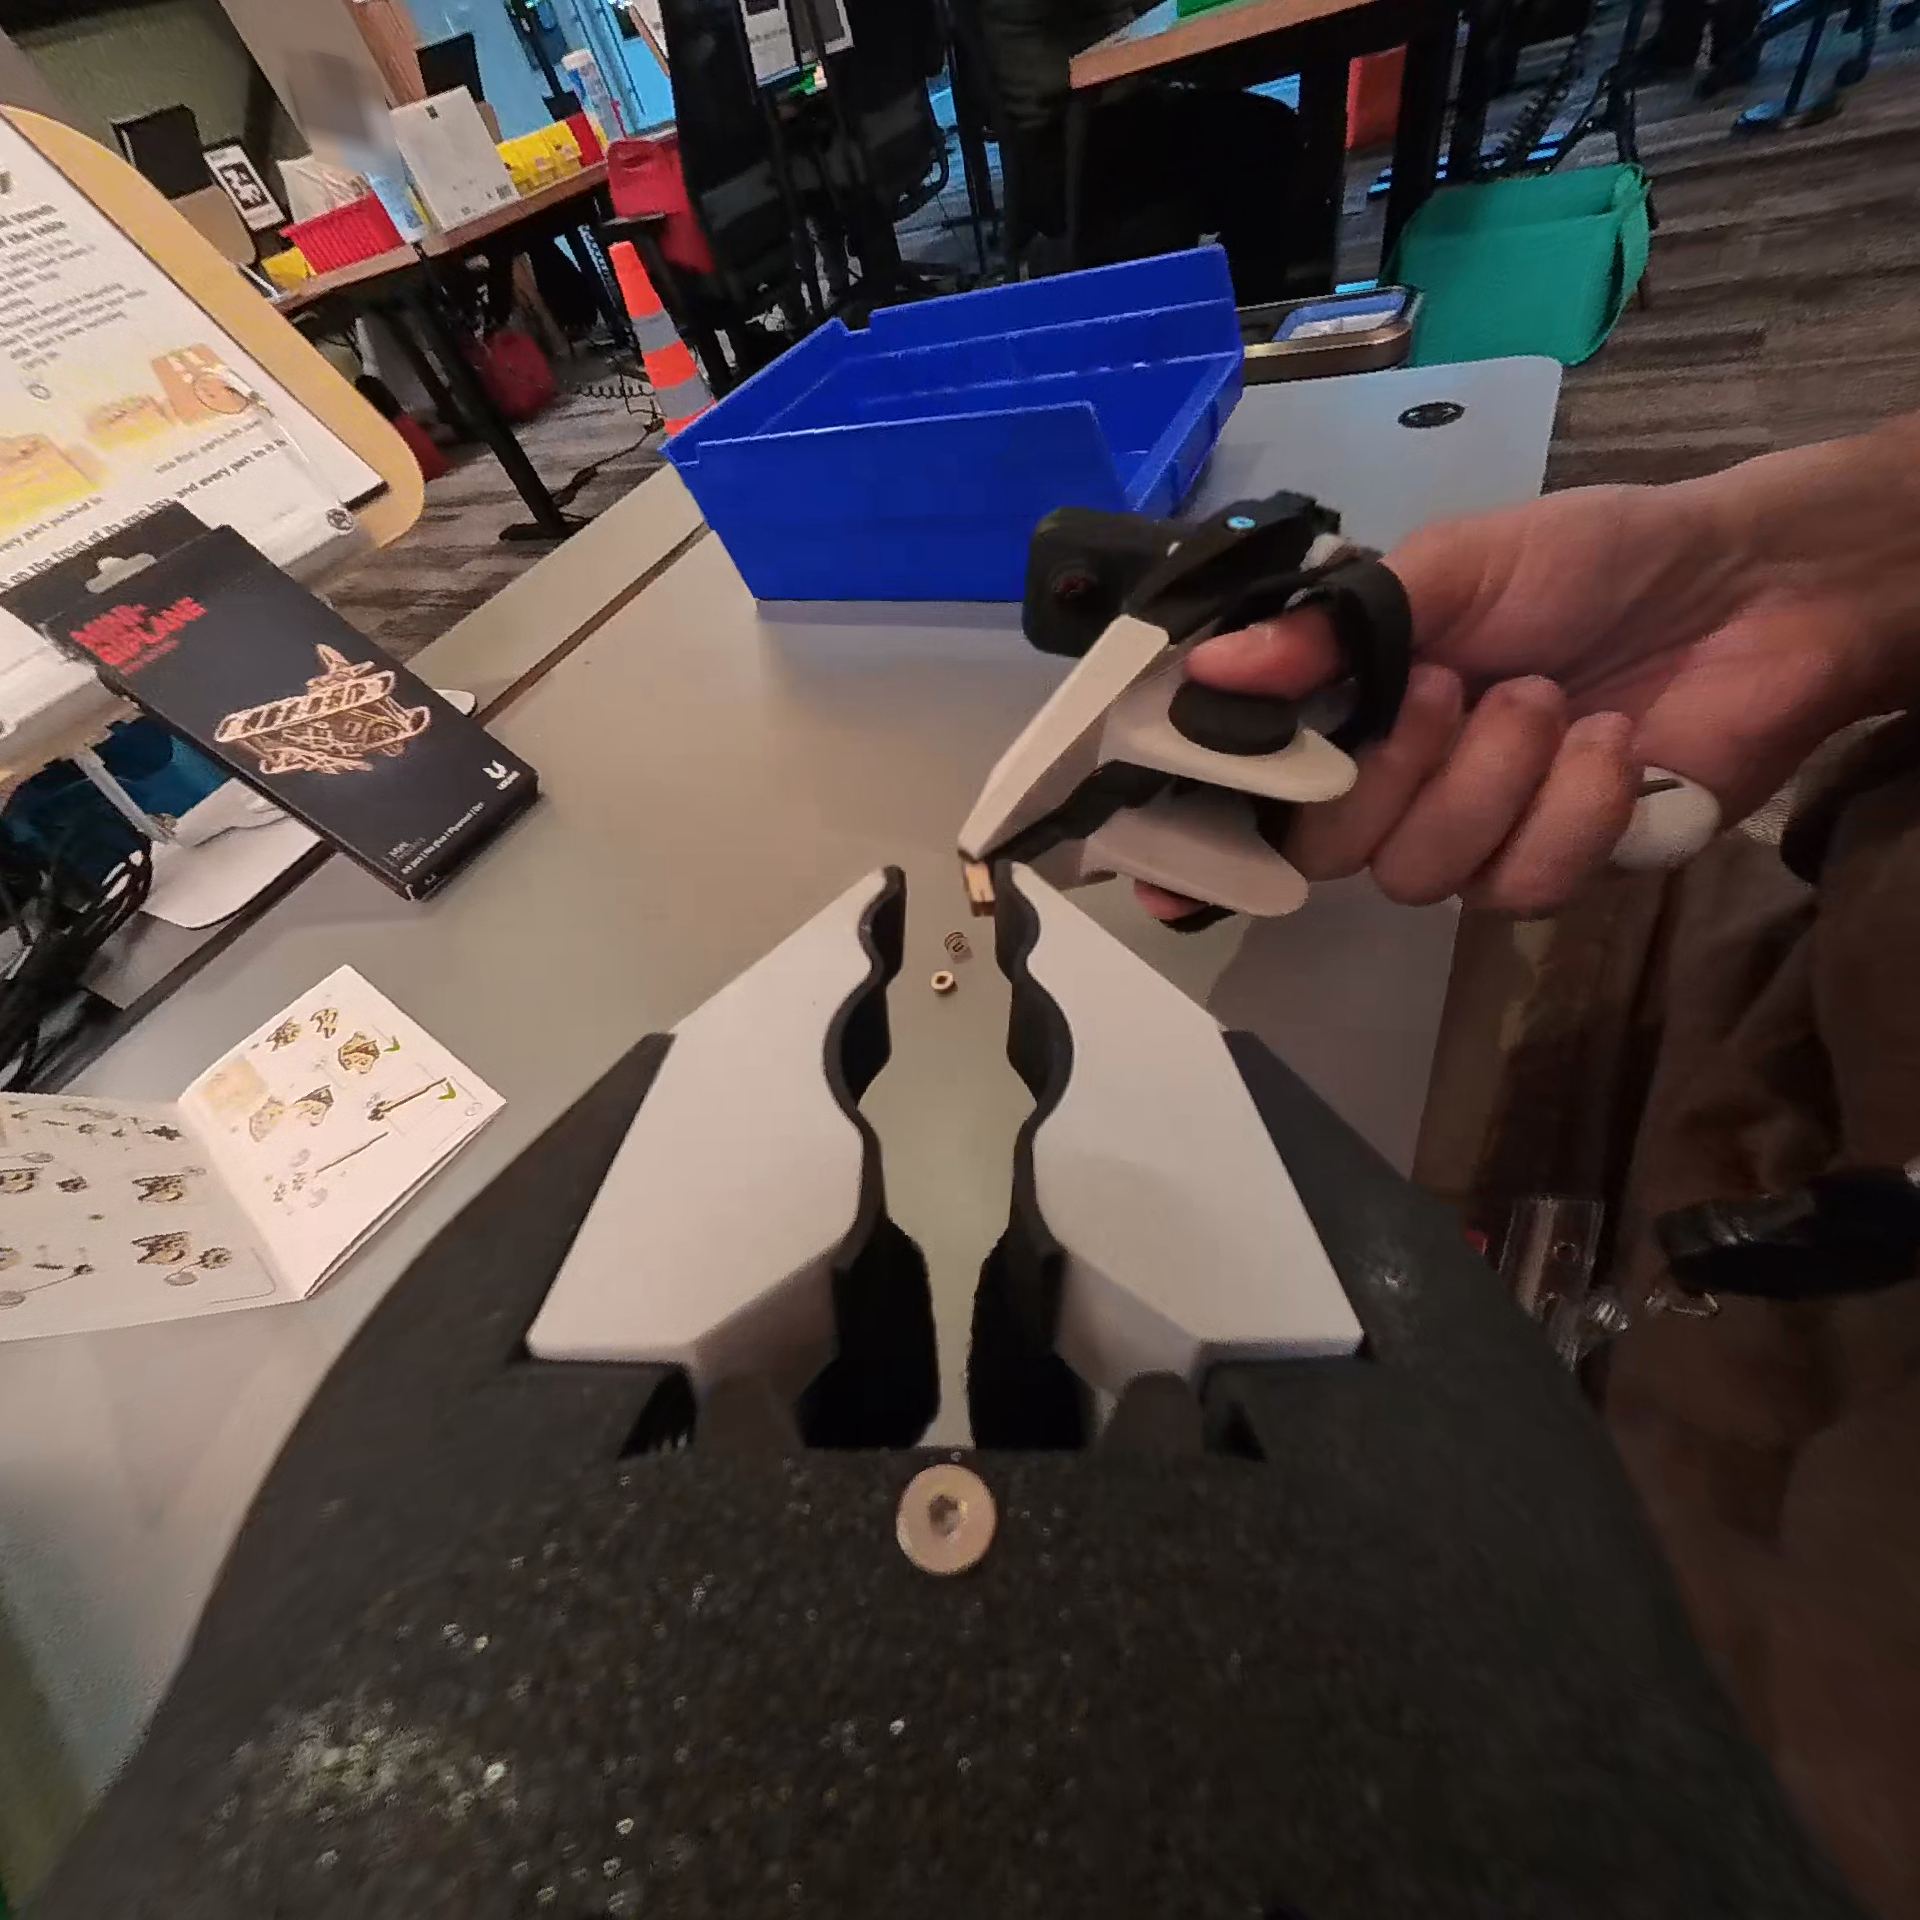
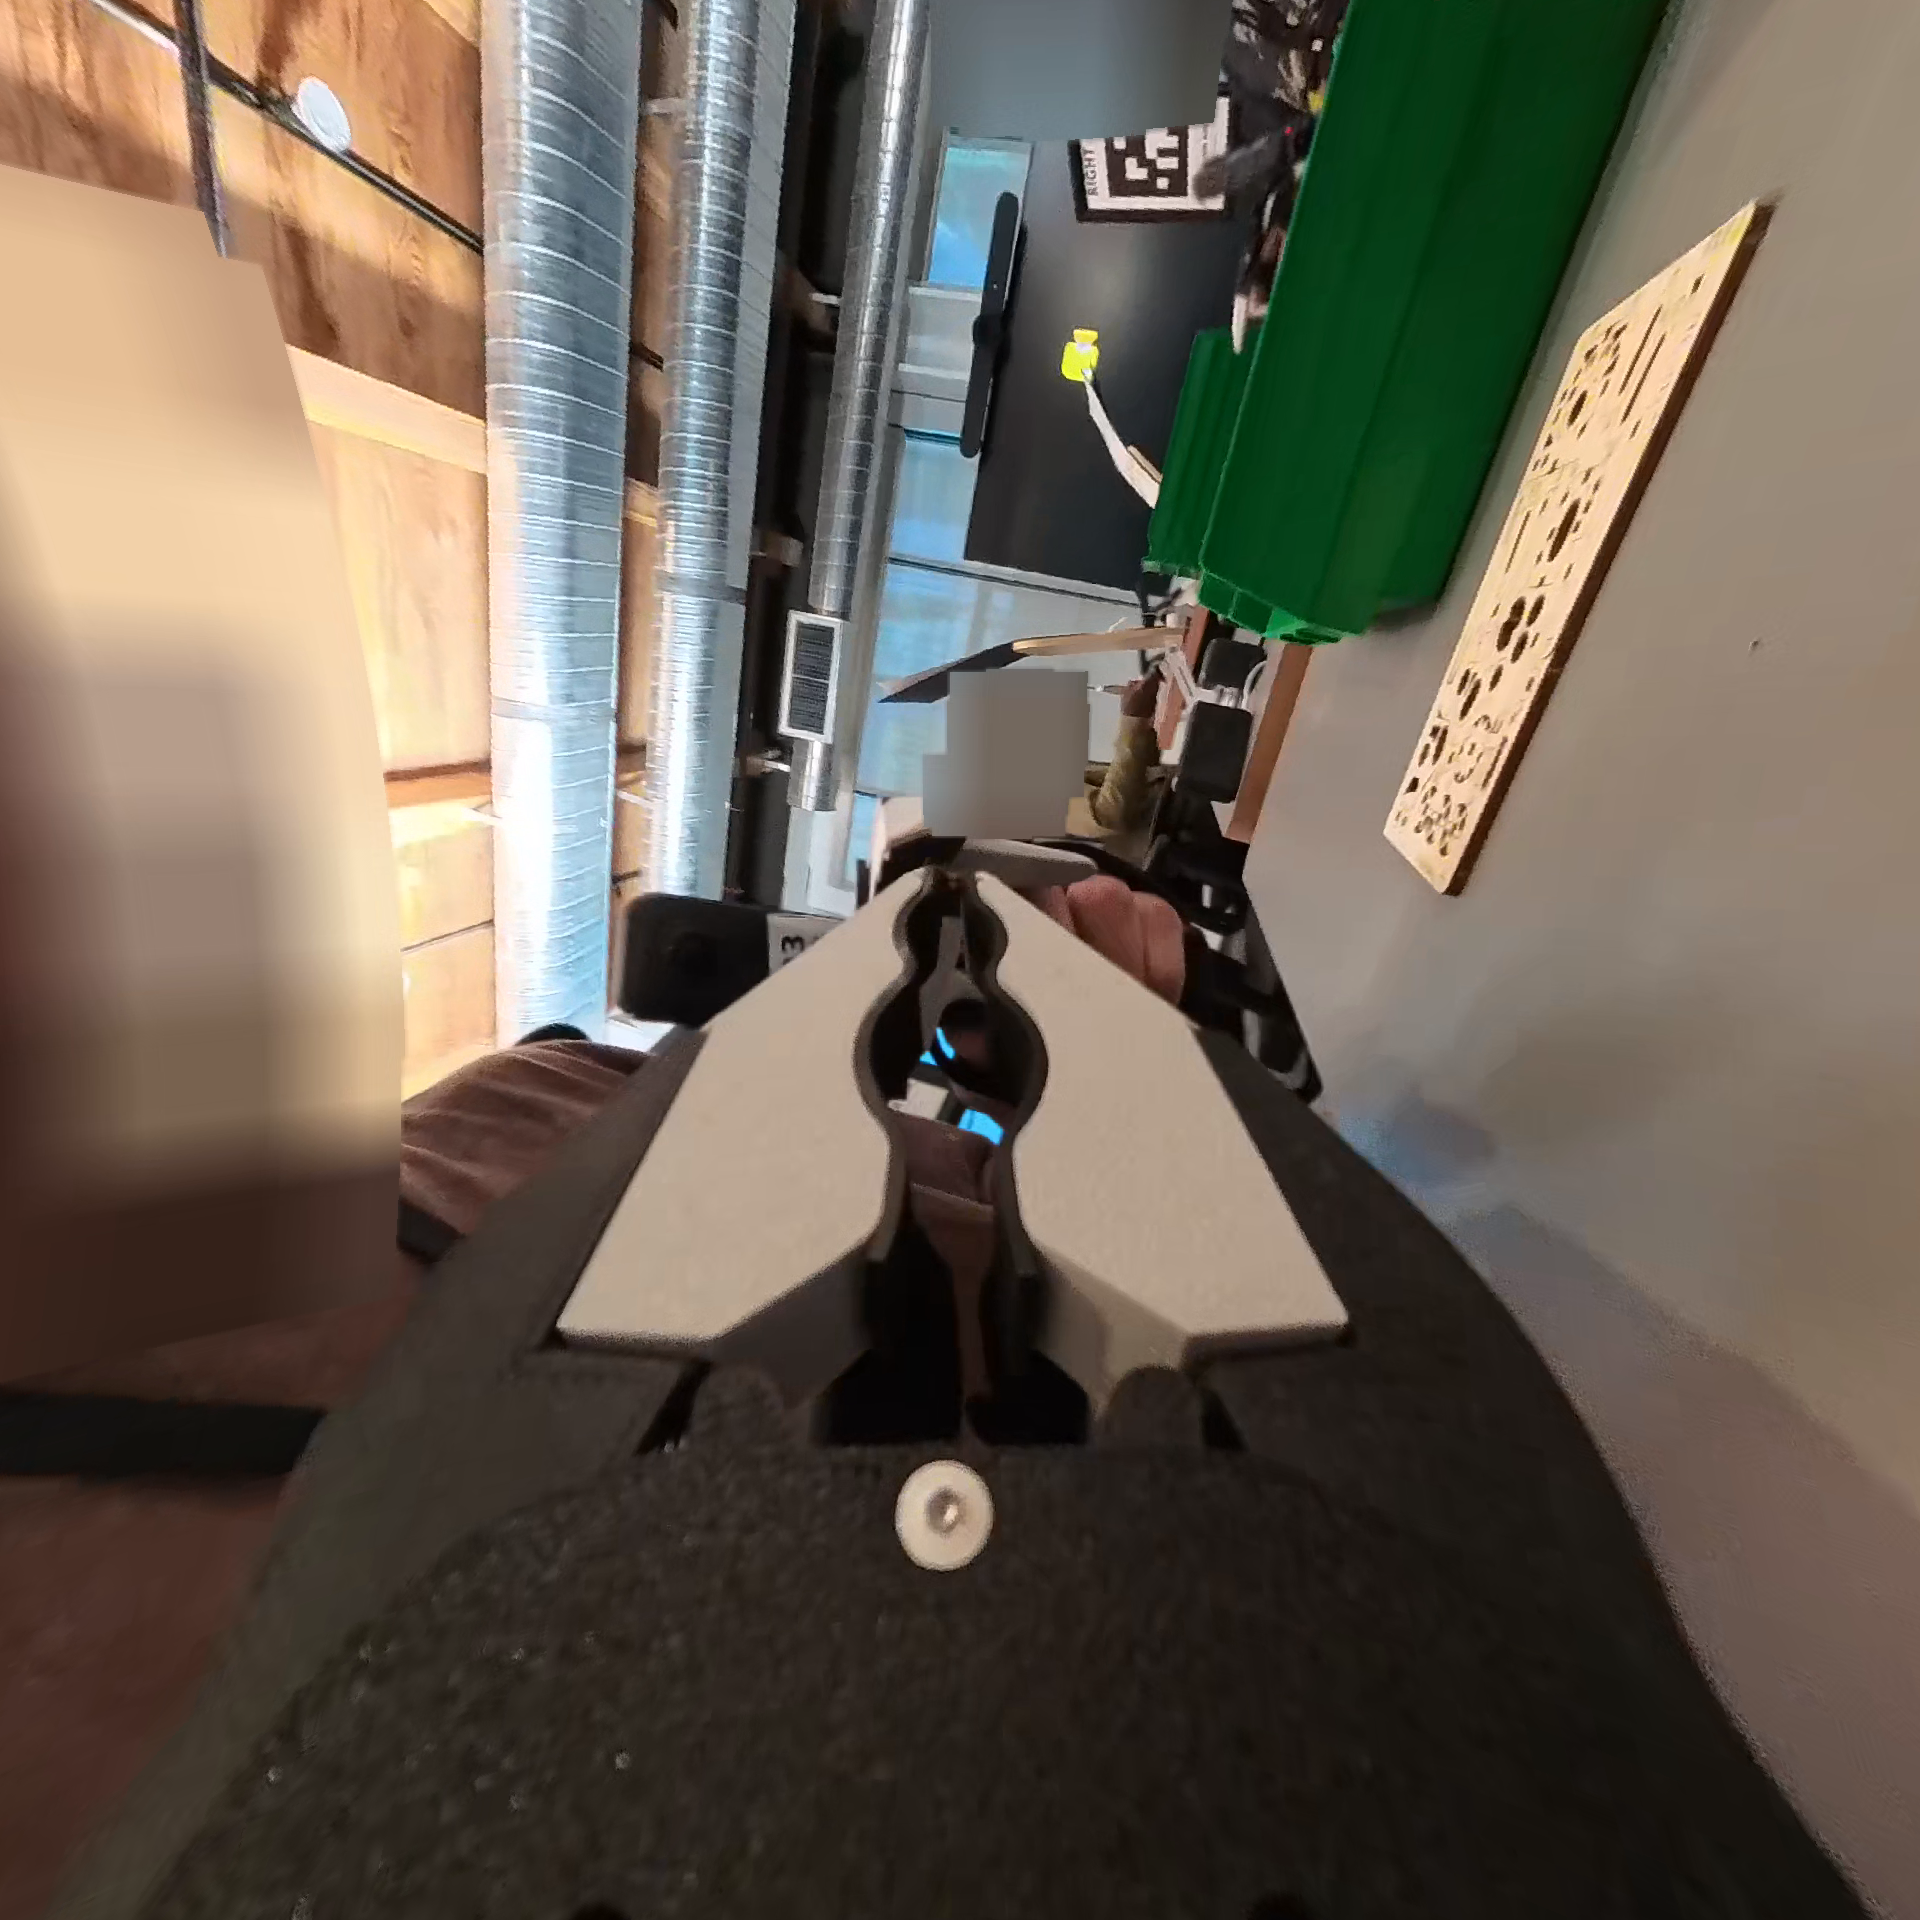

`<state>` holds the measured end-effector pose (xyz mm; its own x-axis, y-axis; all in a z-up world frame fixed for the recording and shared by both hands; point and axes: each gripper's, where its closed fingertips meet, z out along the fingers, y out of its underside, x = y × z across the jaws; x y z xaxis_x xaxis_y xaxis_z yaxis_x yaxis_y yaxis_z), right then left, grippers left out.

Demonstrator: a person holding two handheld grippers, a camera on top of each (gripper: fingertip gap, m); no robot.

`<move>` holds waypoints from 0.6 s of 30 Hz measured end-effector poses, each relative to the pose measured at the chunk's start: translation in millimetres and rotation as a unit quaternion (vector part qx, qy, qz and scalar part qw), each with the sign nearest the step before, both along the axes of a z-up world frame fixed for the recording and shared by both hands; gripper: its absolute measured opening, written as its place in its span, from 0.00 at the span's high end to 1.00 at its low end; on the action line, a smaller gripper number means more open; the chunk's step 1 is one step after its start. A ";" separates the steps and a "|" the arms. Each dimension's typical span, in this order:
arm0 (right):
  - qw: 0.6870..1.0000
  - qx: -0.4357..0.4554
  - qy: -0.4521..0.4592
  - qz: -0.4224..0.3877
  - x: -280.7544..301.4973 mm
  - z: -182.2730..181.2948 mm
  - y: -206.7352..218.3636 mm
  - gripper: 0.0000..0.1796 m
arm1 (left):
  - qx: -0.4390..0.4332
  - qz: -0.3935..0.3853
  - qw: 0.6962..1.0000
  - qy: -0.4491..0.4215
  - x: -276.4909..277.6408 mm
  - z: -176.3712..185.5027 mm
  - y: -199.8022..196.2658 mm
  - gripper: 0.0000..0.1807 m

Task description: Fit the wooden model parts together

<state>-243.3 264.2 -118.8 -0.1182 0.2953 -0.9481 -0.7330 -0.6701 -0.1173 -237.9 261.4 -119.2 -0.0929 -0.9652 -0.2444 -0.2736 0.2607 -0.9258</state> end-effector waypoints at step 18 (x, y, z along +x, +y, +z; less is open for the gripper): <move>0.996 -0.011 0.082 0.029 -1.5 4.8 -1.3 0.98 | 0.019 -0.013 1.000 -0.003 -2.4 0.1 -4.6 0.99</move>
